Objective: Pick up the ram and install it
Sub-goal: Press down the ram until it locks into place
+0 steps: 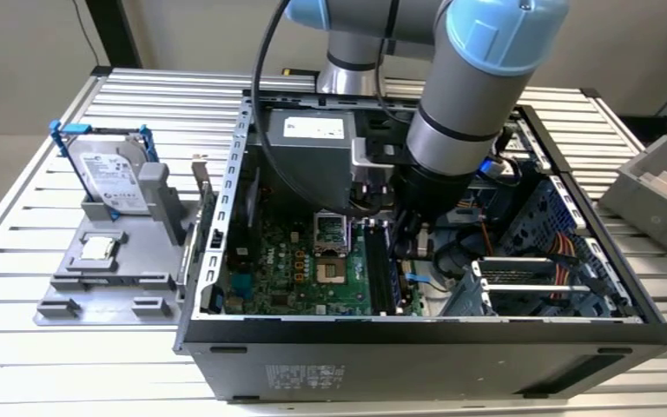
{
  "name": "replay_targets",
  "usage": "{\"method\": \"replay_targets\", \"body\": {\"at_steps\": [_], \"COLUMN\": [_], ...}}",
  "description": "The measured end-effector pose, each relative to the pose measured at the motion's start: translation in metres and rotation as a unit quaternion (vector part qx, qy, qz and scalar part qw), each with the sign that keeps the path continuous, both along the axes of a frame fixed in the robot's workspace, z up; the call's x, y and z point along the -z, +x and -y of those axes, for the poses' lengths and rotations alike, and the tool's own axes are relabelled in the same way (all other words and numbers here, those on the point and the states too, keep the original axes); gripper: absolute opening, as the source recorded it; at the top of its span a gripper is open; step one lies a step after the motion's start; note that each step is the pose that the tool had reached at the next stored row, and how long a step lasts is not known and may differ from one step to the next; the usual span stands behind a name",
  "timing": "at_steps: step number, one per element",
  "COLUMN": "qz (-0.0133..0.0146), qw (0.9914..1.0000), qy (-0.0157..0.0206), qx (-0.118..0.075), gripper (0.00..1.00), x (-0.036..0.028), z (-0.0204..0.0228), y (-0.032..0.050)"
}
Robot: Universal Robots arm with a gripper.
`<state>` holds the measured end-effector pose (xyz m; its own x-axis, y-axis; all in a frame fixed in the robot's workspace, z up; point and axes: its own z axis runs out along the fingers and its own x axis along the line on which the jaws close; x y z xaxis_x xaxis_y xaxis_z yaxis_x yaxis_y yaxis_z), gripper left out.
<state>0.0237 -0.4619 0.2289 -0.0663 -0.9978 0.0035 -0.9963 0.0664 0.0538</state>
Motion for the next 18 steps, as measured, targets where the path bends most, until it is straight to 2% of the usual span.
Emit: {"method": "replay_targets", "body": {"at_steps": [8,18], "qz": [-0.0029,-0.0035], "qw": [1.0,0.99999], "qy": [-0.0002,-0.0005], "qx": [0.0,0.0], "gripper": [0.0,0.0], "x": [-0.0141,-0.0246], "z": [0.0,0.0], "y": [0.0001,0.0]}}
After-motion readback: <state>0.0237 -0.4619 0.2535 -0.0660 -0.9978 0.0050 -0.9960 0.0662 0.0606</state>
